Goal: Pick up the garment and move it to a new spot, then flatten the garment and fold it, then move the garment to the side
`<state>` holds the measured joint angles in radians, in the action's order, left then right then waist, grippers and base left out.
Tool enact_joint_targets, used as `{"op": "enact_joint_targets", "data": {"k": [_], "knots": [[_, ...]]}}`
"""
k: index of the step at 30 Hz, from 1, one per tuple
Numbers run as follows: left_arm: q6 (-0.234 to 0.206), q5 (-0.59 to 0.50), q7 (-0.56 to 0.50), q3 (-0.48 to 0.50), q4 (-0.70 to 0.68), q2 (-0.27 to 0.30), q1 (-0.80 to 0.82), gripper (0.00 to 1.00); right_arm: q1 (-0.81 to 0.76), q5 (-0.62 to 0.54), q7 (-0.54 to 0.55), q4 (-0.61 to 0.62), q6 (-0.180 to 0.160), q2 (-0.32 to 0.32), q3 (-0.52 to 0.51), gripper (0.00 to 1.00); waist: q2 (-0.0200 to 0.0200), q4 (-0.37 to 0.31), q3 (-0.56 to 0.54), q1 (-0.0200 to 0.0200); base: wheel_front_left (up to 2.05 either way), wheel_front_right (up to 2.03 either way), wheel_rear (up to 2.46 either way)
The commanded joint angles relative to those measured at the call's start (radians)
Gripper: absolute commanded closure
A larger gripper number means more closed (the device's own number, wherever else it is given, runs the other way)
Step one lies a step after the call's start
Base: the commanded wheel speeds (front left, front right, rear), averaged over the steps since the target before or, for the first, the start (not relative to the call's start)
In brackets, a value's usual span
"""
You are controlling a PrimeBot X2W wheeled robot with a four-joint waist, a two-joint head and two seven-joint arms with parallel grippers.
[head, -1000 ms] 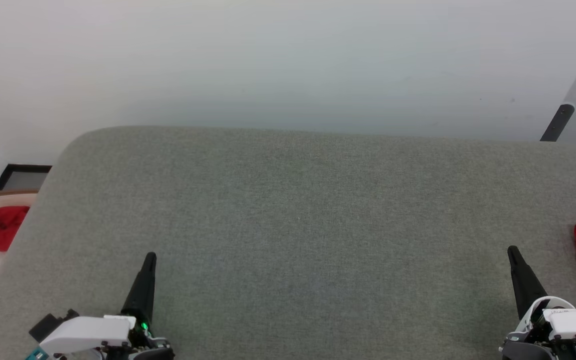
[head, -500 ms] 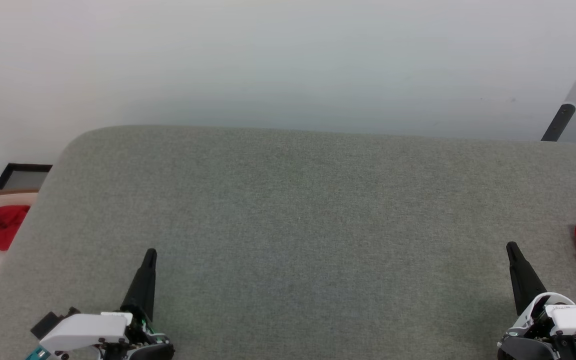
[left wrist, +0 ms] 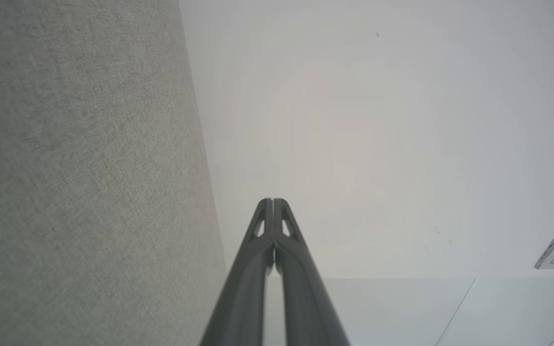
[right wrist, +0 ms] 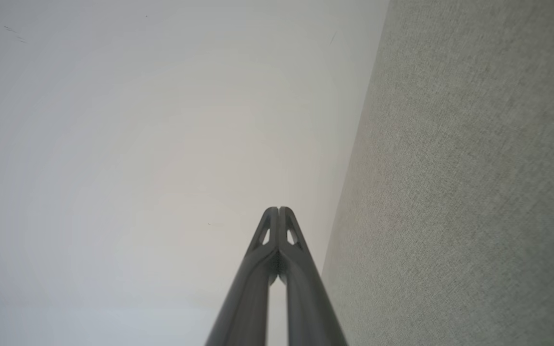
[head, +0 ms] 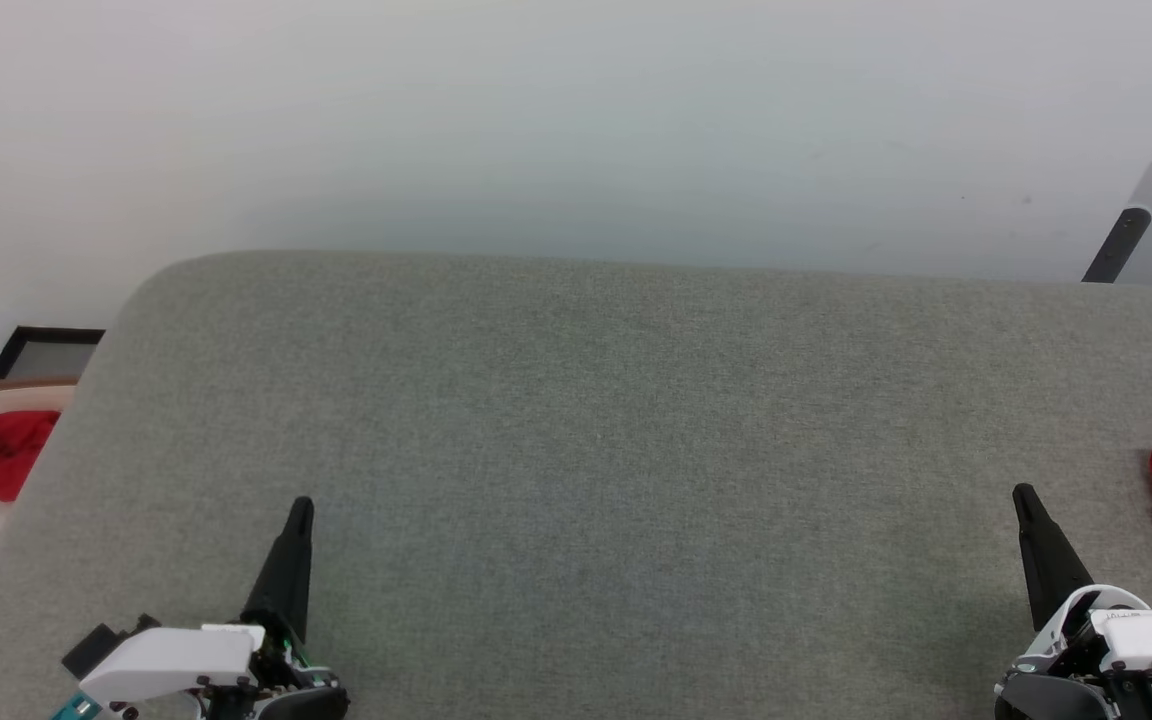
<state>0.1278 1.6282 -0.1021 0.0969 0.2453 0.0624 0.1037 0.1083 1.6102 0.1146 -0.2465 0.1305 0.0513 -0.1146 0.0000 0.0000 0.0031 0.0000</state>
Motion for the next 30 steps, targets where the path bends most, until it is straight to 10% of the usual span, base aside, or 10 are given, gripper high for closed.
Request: {"op": "enact_joint_targets", "data": {"k": [1, 30], "knots": [[0.005, -0.004, -0.002, 0.002, 0.001, -0.001, 0.010, 1.00, 0.003, 0.004, 0.001, 0.000, 0.000, -0.003, 0.000, 1.00, 0.0000, 0.000, 0.000, 0.0000, 0.00, 0.00, 0.00], [0.005, -0.009, -0.007, 0.008, 0.001, -0.005, 0.010, 1.00, 0.003, 0.005, 0.001, 0.000, 0.000, -0.003, 0.000, 1.00, 0.0000, 0.000, 0.000, 0.0000, 0.00, 0.00, 0.00]]}}
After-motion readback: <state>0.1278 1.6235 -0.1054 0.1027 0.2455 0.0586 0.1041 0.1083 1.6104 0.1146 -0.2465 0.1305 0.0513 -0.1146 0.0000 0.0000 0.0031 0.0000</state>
